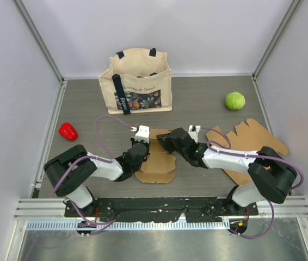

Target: Fold the paper box

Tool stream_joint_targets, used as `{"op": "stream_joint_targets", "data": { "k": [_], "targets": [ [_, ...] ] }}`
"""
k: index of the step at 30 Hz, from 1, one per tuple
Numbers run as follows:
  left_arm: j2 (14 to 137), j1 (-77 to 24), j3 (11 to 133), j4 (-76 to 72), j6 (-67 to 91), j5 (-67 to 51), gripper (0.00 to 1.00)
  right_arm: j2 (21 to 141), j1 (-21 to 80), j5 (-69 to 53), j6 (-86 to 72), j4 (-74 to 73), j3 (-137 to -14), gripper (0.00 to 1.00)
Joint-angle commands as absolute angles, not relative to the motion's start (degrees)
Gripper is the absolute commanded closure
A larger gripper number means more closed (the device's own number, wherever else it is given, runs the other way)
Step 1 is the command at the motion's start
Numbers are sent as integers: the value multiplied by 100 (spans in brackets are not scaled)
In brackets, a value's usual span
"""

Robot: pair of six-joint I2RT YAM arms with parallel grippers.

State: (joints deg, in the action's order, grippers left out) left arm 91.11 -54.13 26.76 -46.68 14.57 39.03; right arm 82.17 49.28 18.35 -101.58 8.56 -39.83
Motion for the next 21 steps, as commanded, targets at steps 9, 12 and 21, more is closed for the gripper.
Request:
{"op": "stream_joint_targets", "data": {
  "k": [9, 12, 21],
  "targets": [
    [10089, -5748, 3506, -4069, 2802, 6732, 100, 8710, 5159, 1995, -10898, 1248, -4272, 99],
    [10212, -5783, 3629, -4069, 2918, 6750, 100, 8771, 5221, 1969, -10942, 1309, -4271, 99],
    [9292, -5783, 2788, -4499, 2575, 5626, 45, 8543, 5159, 2118, -10670, 1503, -4061, 99]
  ]
}}
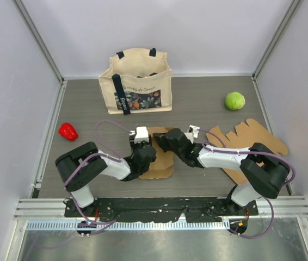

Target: Fold the paper box

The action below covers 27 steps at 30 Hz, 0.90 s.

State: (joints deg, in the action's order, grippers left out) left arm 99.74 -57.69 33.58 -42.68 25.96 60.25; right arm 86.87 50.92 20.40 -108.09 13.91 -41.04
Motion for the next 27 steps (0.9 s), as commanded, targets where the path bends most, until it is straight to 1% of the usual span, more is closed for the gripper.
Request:
{"op": "stream_joint_targets", "data": {
  "k": [1, 2, 3, 4, 6, 8, 11, 15, 16, 19, 20, 22, 24, 25, 27],
  "targets": [
    [8872, -5783, 2630, -4526, 2593, 5468, 41, 8543, 5133, 2118, -10644, 1503, -4043, 97],
    [8651, -5783, 2341, -4544, 2610, 5197, 37, 8526, 5124, 2127, -10626, 1512, -4034, 97],
    [8440, -5783, 2207, -4527, 2628, 4994, 26, 8508, 5115, 2136, -10617, 1503, -4025, 96],
    [7942, -5783, 2093, -4370, 2663, 4827, 25, 8490, 5107, 2144, -10608, 1512, -4017, 94],
    [7499, -5783, 1785, -4246, 2681, 4371, 16, 8490, 5106, 2153, -10600, 1486, -4025, 92],
    [6964, -5783, 1566, -4044, 2681, 4237, 17, 8481, 5106, 2153, -10573, 1485, -4034, 89],
    [6741, -5774, 1547, -3709, 2585, 4157, 23, 8446, 5106, 2206, -10591, 1485, -4025, 83],
    [7355, -5783, 1958, -3850, 2277, 4280, 25, 8429, 5106, 2197, -10591, 1468, -4060, 83],
    [7678, -5775, 2038, -3902, 2224, 4341, 25, 8411, 5106, 2206, -10582, 1450, -4069, 83],
    [8102, -5774, 2372, -3981, 2136, 4754, 31, 8385, 5106, 2206, -10556, 1371, -4104, 83],
    [8330, -5774, 2434, -4121, 2084, 4833, 38, 8367, 5106, 2197, -10538, 1345, -4096, 83],
    [8551, -5774, 2592, -4262, 1916, 5088, 45, 8350, 5106, 2197, -10503, 1301, -4078, 83],
    [8850, -5766, 2619, -4656, 1715, 5333, 47, 8323, 5106, 2180, -10424, 1239, -4026, 82],
    [8955, -5766, 2637, -4815, 1644, 5387, 53, 8297, 5106, 2162, -10363, 1196, -4025, 78],
    [9219, -5766, 2724, -5027, 1521, 5388, 56, 8271, 5089, 2136, -9968, 1099, -4025, 70]
  ]
}}
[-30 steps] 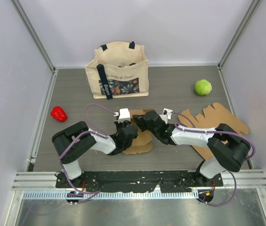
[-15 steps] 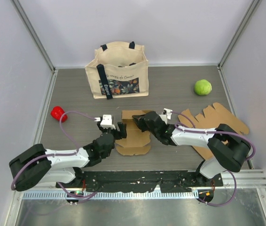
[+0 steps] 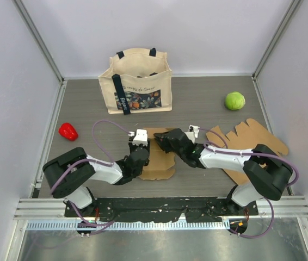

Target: Fold the paper box

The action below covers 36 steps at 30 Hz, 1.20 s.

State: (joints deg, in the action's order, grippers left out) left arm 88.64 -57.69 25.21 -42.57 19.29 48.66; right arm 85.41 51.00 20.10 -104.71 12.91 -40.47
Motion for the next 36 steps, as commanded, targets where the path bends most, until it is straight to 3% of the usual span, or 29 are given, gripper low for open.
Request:
{"op": "stream_joint_targets", "data": {
  "k": [1, 3, 4, 5, 9, 13, 15, 19, 26, 36],
  "targets": [
    [9298, -5766, 2751, -5045, 1512, 5388, 60, 8236, 5028, 2005, -9697, 1046, -4034, 63],
    [9474, -5783, 2821, -5194, 1433, 5344, 64, 7955, 4966, 1943, -8647, 880, -4060, 54],
    [9492, -5775, 2847, -5151, 1389, 5387, 66, 7815, 4957, 1899, -8257, 392, -4078, 35],
    [9510, -5774, 2865, -5133, 1389, 5449, 67, 7465, 4940, 1864, -7853, 134, -4104, 30],
    [9457, -5774, 2848, -5142, 1275, 5423, 70, 6447, 4931, 1547, -5288, -920, -4016, 29],
    [9369, -5774, 2944, -4765, 1301, 5502, 80, 5573, 4791, 1530, -4169, -2054, -4357, 23],
    [9343, -5774, 3041, -4615, 1310, 5563, 83, 5773, 4223, 762, -3965, -2380, -4727, 23],
    [9159, -5774, 3190, -4105, 1626, 5599, 100, 6817, 3797, 70, -3552, -2970, -5824, 27],
    [8877, -5774, 3217, -3867, 1767, 5652, 100, 7390, 3797, -562, -3726, -2329, -6187, 28],
    [8324, -5774, 2997, -3700, 2162, 5423, 100, 7602, 3797, -571, -4209, -1320, -5722, 31]
  ]
}}
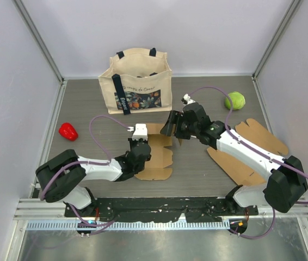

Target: Fold the paper box

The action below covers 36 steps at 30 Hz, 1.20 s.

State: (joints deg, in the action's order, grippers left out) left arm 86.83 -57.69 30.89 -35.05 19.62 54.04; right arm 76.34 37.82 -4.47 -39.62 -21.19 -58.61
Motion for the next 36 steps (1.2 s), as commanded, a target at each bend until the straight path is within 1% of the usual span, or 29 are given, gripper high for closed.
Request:
{"op": "stream_joint_targets", "data": {
  "k": [1, 5, 10, 15, 19, 20, 22, 23, 25, 26, 29, 33, 34, 35, 36],
  "targets": [
    [8297, -5766, 2945, -3718, 2119, 5397, 100, 7620, 3788, -597, -4271, -1223, -5696, 31],
    [8235, -5774, 2865, -3937, 1978, 5405, 100, 7734, 3727, -922, -4552, -897, -5704, 31],
    [8034, -5774, 2813, -4025, 1942, 5239, 100, 7892, 3683, -1248, -5061, -405, -5582, 34],
    [7875, -5774, 2742, -4087, 1995, 5107, 100, 7954, 3551, -1537, -5730, 315, -5248, 39],
    [7822, -5774, 2725, -4087, 1995, 5054, 100, 7937, 3445, -1731, -6143, 842, -5010, 47],
    [7822, -5774, 2725, -4096, 2004, 5062, 100, 7919, 3411, -1740, -6222, 948, -4966, 52],
    [7822, -5774, 2733, -4087, 2013, 5045, 100, 7919, 3393, -1740, -6407, 1177, -4852, 57],
    [7822, -5774, 2725, -4078, 2013, 5045, 100, 7928, 3375, -1740, -6477, 1239, -4817, 63],
    [7796, -5774, 2742, -4069, 2021, 5036, 100, 7945, 3375, -1749, -6653, 1432, -4720, 71],
    [7778, -5774, 2742, -4052, 2021, 5019, 100, 7963, 3366, -1766, -6714, 1511, -4668, 79],
    [7743, -5766, 2733, -4034, 2057, 5001, 100, 7972, 3357, -1601, -6820, 1644, -4544, 99],
    [7726, -5774, 2733, -4017, 2057, 5036, 100, 7717, 3305, -1134, -6672, 1557, -4324, 99],
    [7726, -5774, 2733, -3999, 2057, 5062, 100, 7612, 3287, -1099, -6392, 1416, -4342, 99],
    [7726, -5783, 2742, -3956, 2057, 5097, 100, 7568, 3287, -925, -6198, 884, -4411, 87],
    [7726, -5775, 2760, -3929, 2074, 5167, 100, 7506, 3287, -862, -5979, 566, -4586, 68]
  ]
}}
